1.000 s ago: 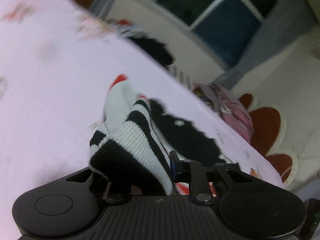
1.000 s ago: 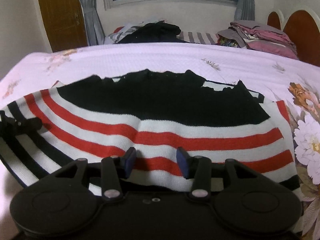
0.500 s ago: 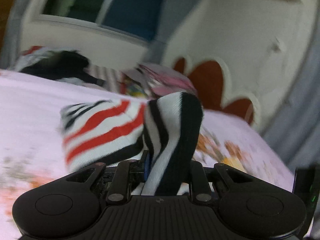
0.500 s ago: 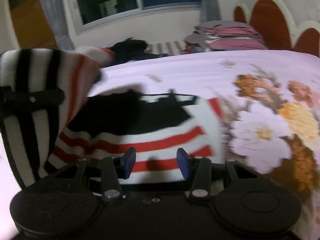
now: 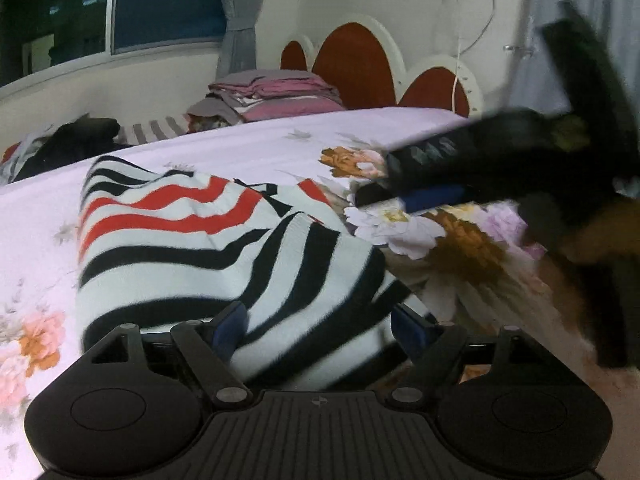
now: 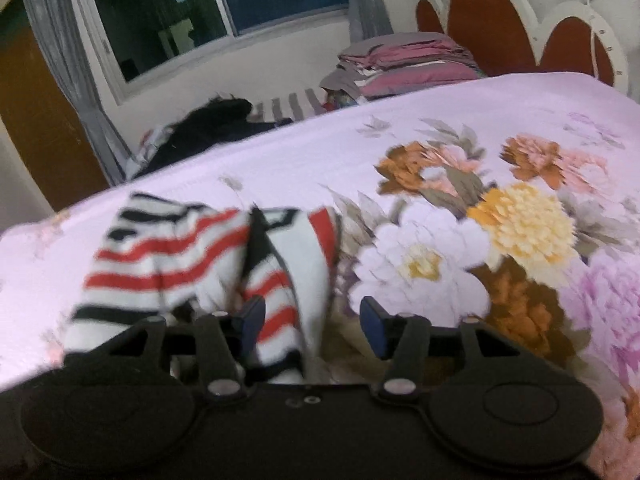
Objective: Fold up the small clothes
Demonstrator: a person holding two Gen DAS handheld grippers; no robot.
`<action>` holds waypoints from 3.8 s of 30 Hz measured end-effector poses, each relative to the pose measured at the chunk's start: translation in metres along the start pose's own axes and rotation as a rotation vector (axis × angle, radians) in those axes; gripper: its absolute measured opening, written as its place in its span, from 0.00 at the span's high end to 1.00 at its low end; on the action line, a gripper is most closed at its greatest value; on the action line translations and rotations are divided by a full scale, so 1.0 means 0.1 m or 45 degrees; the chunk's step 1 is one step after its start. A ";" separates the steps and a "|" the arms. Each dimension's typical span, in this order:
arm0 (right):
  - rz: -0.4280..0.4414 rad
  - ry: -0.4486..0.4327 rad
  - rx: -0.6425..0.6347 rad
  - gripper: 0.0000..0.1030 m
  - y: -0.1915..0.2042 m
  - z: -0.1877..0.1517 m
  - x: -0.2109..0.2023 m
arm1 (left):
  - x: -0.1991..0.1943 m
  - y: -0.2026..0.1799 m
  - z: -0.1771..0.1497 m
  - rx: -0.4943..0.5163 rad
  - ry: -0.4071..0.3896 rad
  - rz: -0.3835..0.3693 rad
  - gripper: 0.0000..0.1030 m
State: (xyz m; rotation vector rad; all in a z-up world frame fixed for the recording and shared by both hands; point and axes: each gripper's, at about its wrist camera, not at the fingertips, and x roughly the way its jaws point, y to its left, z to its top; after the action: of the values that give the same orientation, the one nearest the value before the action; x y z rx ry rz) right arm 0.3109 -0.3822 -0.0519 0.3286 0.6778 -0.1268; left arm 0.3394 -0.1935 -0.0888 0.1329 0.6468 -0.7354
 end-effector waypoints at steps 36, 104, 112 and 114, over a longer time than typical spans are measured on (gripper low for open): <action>0.098 0.113 0.068 0.79 -0.05 -0.04 0.50 | 0.43 0.82 -0.01 -0.468 0.086 0.217 0.23; 0.069 0.123 0.057 0.58 -0.03 0.21 0.33 | 0.62 1.21 0.39 -0.620 0.115 0.212 0.21; 0.059 0.173 0.326 0.61 -0.26 0.40 0.87 | 0.85 1.46 0.50 -0.665 0.106 0.264 0.21; 0.090 0.189 0.380 0.73 -0.27 0.39 0.94 | 0.92 1.50 0.52 -0.678 0.114 0.265 0.21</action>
State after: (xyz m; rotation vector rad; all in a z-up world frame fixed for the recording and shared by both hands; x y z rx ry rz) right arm 0.4008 -0.4218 -0.0898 0.6529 0.7941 -0.1370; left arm 0.5156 -0.1531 -0.1177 -0.2551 0.8792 -0.3405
